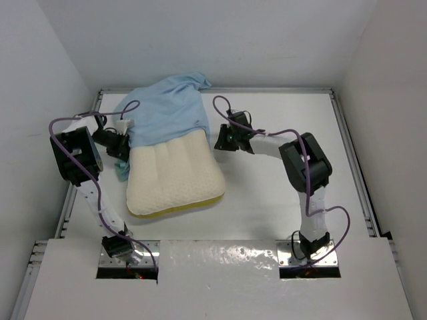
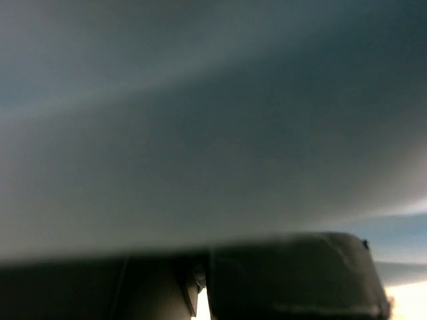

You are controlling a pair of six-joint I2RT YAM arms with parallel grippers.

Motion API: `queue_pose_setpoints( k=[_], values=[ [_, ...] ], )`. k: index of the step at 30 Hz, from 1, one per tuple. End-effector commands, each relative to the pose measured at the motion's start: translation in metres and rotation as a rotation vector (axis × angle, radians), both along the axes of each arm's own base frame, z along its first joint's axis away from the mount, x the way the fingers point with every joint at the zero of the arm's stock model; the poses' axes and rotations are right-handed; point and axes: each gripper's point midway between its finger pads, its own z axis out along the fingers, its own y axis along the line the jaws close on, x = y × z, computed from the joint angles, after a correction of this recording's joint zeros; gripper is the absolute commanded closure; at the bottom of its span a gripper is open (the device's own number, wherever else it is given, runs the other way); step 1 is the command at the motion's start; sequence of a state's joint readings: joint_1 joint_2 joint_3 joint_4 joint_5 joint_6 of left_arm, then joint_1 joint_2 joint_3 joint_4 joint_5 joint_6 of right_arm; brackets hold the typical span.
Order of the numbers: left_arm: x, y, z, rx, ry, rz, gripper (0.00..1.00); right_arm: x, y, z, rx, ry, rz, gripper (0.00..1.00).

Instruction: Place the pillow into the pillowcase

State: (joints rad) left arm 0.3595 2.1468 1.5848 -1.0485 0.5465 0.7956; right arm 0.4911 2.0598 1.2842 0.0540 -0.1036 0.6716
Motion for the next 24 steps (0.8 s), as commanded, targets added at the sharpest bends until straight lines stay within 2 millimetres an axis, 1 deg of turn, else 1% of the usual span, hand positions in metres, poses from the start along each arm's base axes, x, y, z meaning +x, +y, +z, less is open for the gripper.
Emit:
queue_pose_setpoints(
  k=[1, 2, 3, 4, 5, 6, 7, 8, 9, 10, 11, 12, 13, 14, 15, 16, 17, 18, 19, 20, 21, 22, 23, 24],
  values=[
    [-0.004, -0.003, 0.003, 0.011, -0.012, -0.017, 0.98, 0.006, 0.013, -0.001, 0.037, -0.016, -0.041, 0.68],
    [-0.006, -0.003, 0.003, 0.009, -0.008, -0.019, 0.98, 0.008, 0.019, -0.011, 0.028, -0.001, -0.005, 0.61],
    [-0.008, -0.004, 0.001, 0.006, -0.003, -0.021, 0.98, 0.004, 0.03, -0.013, 0.043, 0.01, 0.039, 0.56],
    [-0.01, -0.005, 0.002, 0.003, 0.004, -0.023, 0.97, -0.004, 0.042, -0.015, 0.065, 0.03, 0.098, 0.49],
    [-0.011, -0.004, 0.002, 0.011, 0.009, -0.026, 0.95, -0.008, 0.043, -0.019, 0.034, 0.034, 0.125, 0.45],
    [-0.012, -0.002, 0.007, 0.022, 0.01, -0.027, 0.83, -0.01, 0.041, -0.015, -0.026, 0.01, 0.101, 0.44],
    [-0.014, 0.003, 0.011, 0.051, 0.017, -0.016, 0.73, -0.018, 0.031, -0.021, -0.067, 0.014, 0.089, 0.43],
    [-0.013, 0.008, 0.016, 0.073, 0.015, -0.004, 0.63, -0.019, 0.025, -0.016, -0.07, -0.002, 0.07, 0.42],
    [-0.008, 0.018, 0.035, 0.108, -0.024, 0.023, 0.48, -0.013, 0.018, 0.004, -0.057, -0.043, 0.044, 0.41],
    [-0.002, 0.026, 0.048, 0.139, -0.057, 0.041, 0.39, -0.015, 0.01, 0.006, -0.064, -0.037, 0.034, 0.4],
    [0.008, 0.044, 0.068, 0.202, -0.103, 0.086, 0.27, -0.011, 0.003, 0.012, -0.073, -0.042, 0.021, 0.4],
    [0.014, 0.053, 0.093, 0.248, -0.169, 0.106, 0.14, -0.01, -0.002, 0.021, -0.089, -0.05, 0.016, 0.4],
    [0.022, 0.062, 0.113, 0.303, -0.219, 0.12, 0.06, -0.011, -0.009, 0.024, -0.125, -0.043, 0.018, 0.39],
    [0.037, 0.07, 0.144, 0.345, -0.313, 0.13, 0.04, -0.009, -0.013, 0.029, -0.145, -0.052, 0.007, 0.36],
    [0.054, 0.073, 0.187, 0.367, -0.449, 0.143, 0.0, -0.01, -0.014, 0.037, -0.145, -0.059, 0.005, 0.35],
    [0.056, 0.068, 0.196, 0.348, -0.484, 0.135, 0.0, -0.01, -0.012, 0.041, -0.131, -0.064, 0.01, 0.34],
    [0.068, 0.062, 0.23, 0.34, -0.587, 0.119, 0.0, -0.01, -0.01, 0.046, -0.114, -0.072, 0.012, 0.34],
    [0.073, 0.052, 0.252, 0.324, -0.66, 0.094, 0.01, -0.009, -0.005, 0.056, -0.074, -0.088, 0.01, 0.34],
    [0.085, 0.019, 0.27, 0.29, -0.728, 0.018, 0.12, -0.013, 0.002, 0.058, -0.037, -0.077, 0.031, 0.33],
    [0.09, -0.005, 0.273, 0.288, -0.744, -0.041, 0.35, -0.013, 0.004, 0.061, -0.014, -0.078, 0.033, 0.33],
    [0.092, -0.057, 0.265, 0.294, -0.738, -0.191, 0.45, -0.014, 0.01, 0.066, 0.02, -0.084, 0.04, 0.33],
    [0.091, -0.082, 0.255, 0.284, -0.718, -0.265, 0.48, -0.014, 0.01, 0.065, 0.026, -0.083, 0.035, 0.32],
    [0.089, -0.106, 0.243, 0.271, -0.692, -0.331, 0.48, -0.015, 0.012, 0.065, 0.04, -0.079, 0.037, 0.32],
    [0.088, -0.13, 0.222, 0.244, -0.639, -0.388, 0.46, -0.017, 0.012, 0.064, 0.049, -0.068, 0.03, 0.3]
  ],
)
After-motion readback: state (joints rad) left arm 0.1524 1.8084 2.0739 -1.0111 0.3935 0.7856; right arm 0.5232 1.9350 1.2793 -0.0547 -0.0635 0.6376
